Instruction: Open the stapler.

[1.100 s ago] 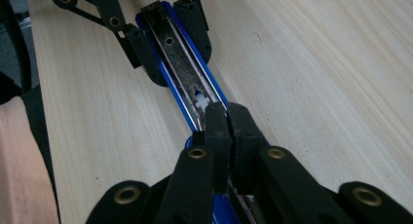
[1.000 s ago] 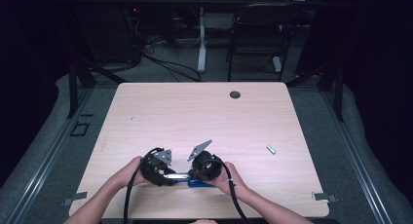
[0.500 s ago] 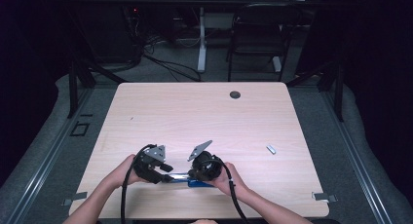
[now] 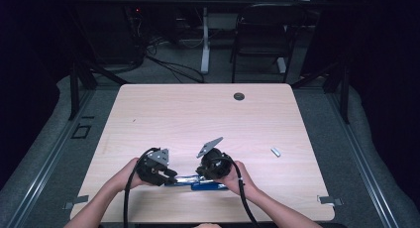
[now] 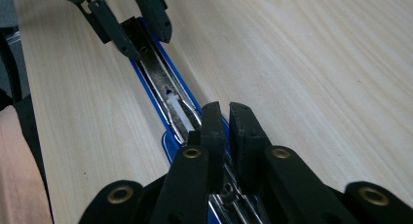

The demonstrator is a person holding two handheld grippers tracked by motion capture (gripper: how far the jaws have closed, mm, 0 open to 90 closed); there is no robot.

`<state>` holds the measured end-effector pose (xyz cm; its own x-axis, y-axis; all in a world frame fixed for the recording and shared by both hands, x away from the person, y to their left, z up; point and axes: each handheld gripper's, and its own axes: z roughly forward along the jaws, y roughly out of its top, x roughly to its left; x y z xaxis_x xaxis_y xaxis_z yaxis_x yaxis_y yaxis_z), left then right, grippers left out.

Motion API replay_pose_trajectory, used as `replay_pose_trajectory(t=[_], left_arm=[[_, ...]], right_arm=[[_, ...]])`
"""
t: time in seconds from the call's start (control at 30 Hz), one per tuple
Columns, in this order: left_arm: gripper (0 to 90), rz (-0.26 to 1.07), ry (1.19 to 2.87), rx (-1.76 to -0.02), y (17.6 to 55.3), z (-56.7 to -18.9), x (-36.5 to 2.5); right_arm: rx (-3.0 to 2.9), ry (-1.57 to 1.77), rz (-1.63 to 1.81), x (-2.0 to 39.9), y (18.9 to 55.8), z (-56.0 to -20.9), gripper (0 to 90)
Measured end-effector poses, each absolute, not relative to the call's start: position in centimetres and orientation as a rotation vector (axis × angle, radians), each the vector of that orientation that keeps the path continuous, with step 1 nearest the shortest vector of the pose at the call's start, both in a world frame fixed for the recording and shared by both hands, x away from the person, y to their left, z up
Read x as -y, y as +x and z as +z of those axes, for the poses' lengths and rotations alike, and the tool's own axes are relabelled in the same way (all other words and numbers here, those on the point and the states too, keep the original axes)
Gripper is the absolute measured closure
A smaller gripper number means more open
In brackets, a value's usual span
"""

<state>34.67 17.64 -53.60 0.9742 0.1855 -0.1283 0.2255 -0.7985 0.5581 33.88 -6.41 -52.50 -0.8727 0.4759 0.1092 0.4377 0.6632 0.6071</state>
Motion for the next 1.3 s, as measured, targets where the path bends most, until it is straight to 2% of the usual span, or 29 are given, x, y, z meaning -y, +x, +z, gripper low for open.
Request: replay_pose_trajectory(t=[0.1,0.13,0.2,0.27,0.3,0.37,0.4,0.5,0.53,0.57,0.6,0.63,0.67,0.7,0.93,1.1,1.3], left_arm=[[69.9,-0.07,2.533,-0.286,34.6,-53.5,-17.6],[69.9,-0.07,2.533,-0.285,34.6,-53.5,-17.6],[69.9,-0.071,2.532,-0.286,34.6,-53.5,-17.6],[69.9,-0.07,2.532,-0.286,34.6,-53.5,-17.6],[69.9,-0.08,2.523,-0.285,34.6,-53.6,-17.6],[69.9,-0.079,2.523,-0.286,34.6,-53.6,-17.6],[69.9,-0.085,2.514,-0.287,34.6,-53.6,-17.6],[69.8,-0.085,2.512,-0.288,34.6,-53.6,-17.6],[69.8,-0.085,2.511,-0.288,34.6,-53.7,-17.5],[69.8,-0.086,2.51,-0.289,34.6,-53.7,-17.5],[69.7,-0.086,2.51,-0.29,34.6,-53.7,-17.5],[69.7,-0.086,2.51,-0.29,34.6,-53.7,-17.5],[69.4,-0.082,2.511,-0.291,34.6,-53.7,-17.6],[69.4,-0.072,2.522,-0.293,34.6,-53.6,-17.6],[68.3,-0.085,2.506,-0.296,34.7,-53.7,-17.6],[68.0,-0.079,2.502,-0.294,34.6,-53.7,-17.7],[67.5,-0.086,2.5,-0.289,34.7,-53.7,-17.7]], right_arm=[[-2.805,0.779,0.983,7.1,34.1,-52.0,81.7],[-2.8,0.792,0.975,7.5,34.2,-51.7,78.0],[-2.796,0.795,0.97,7.8,34.3,-51.6,76.2],[-2.778,0.812,0.961,8.5,34.4,-51.3,69.3],[-2.778,0.812,0.961,8.5,34.4,-51.3,69.3],[-2.77,0.832,0.935,9.3,34.7,-51.0,60.6],[-2.77,0.832,0.935,9.3,34.7,-51.0,60.6],[-2.758,0.866,0.926,10.2,35.0,-50.8,50.3],[-2.743,0.87,0.913,10.7,35.1,-50.7,44.6],[-2.743,0.87,0.913,10.7,35.1,-50.7,44.6],[-2.744,0.885,0.904,11.2,35.3,-50.5,38.4],[-2.744,0.885,0.904,11.2,35.3,-50.5,38.4],[-2.74,0.892,0.889,11.7,35.4,-50.4,32.9],[-2.74,0.892,0.889,11.7,35.4,-50.4,32.9],[-2.707,0.914,0.853,13.4,35.9,-50.0,16.1],[-2.669,0.976,0.833,15.0,36.3,-49.8,13.6],[-2.634,1.03,0.798,17.0,36.9,-50.2,5.4]])
